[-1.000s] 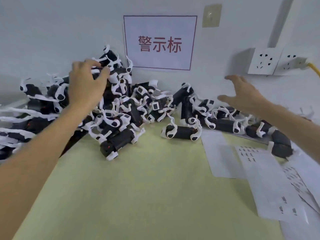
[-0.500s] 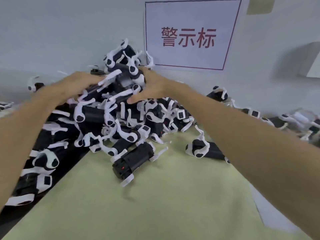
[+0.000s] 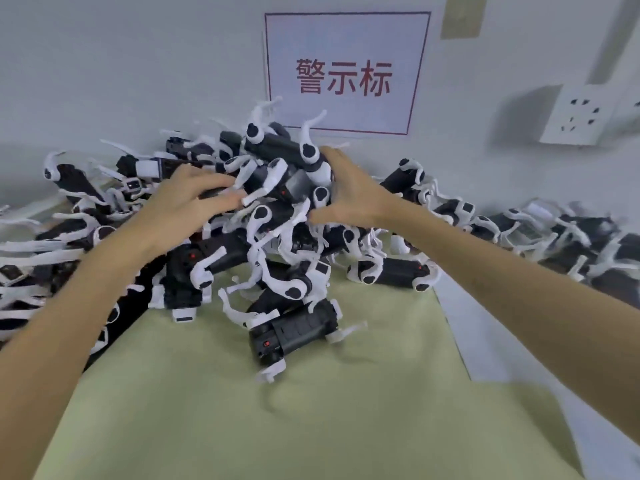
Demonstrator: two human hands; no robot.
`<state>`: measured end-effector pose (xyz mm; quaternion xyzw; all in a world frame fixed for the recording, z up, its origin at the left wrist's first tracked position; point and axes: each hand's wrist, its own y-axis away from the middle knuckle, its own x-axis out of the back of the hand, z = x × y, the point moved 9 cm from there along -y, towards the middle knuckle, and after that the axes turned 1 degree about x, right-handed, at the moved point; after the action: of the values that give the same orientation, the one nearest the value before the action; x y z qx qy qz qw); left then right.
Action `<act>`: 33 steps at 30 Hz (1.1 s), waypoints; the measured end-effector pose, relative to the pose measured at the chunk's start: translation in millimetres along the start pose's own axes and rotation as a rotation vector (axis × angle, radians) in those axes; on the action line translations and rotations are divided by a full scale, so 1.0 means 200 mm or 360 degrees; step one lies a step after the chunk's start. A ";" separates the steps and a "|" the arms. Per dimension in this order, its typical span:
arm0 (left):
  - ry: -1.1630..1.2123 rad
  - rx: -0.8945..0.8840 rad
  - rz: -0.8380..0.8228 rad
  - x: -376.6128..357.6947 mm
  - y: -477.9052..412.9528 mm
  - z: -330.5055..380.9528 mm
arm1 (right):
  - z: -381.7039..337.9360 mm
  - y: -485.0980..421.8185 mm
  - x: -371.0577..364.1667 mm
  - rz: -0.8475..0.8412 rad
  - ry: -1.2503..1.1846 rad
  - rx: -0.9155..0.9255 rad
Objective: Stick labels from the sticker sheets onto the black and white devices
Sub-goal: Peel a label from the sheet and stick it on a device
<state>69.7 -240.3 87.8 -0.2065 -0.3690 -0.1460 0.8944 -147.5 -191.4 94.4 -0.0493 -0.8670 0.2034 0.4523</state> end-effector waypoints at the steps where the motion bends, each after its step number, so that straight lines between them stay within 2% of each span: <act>1: -0.0034 -0.0033 0.0003 -0.01 0.04 0.03 | -0.01 0.05 0.02 -0.0009 0.0002 0.0004; 4: -0.0110 -0.0093 -0.0006 -0.03 0.18 0.10 | -0.05 0.18 0.07 -0.0070 0.0064 0.0045; 8: -0.0398 -0.0110 -0.0002 -0.06 0.34 0.15 | -0.08 0.37 0.08 -0.0169 0.0182 0.0009; 13: -0.0259 -0.0097 0.0066 -0.09 0.47 0.23 | -0.11 0.61 0.15 -0.0204 0.0239 -0.0120; 16: -0.0230 -0.0228 0.0337 -0.08 0.65 0.34 | -0.10 0.76 0.18 -0.0351 0.0371 -0.0161; 18: -0.0129 -0.0373 0.0487 -0.11 0.80 0.45 | -0.08 0.88 0.20 -0.0404 0.0307 -0.0188; 22: -0.0494 -0.0364 0.0425 -0.31 0.88 0.50 | 0.02 1.11 0.15 -0.0428 0.0204 -0.0337; 24: -0.0476 -0.0296 0.0432 -0.35 0.86 0.49 | 0.10 1.23 0.11 -0.0399 0.0147 -0.0406; 27: -0.0415 -0.0305 0.0494 -0.37 0.83 0.54 | 0.15 1.35 0.01 -0.0322 -0.0277 -0.0514; 30: -0.0544 -0.0410 0.0473 -0.48 0.82 0.71 | 0.16 1.34 -0.06 -0.0040 -0.0550 -0.0561; 33: -0.0533 -0.0462 0.0451 -0.57 0.82 0.81 | 0.15 1.34 -0.04 0.0313 -0.0498 -0.0584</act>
<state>-37.8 -7.8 68.2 -0.4036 -0.4546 -0.0345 0.7933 -193.5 42.4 -33.3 -0.1825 -0.9398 0.0907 0.2743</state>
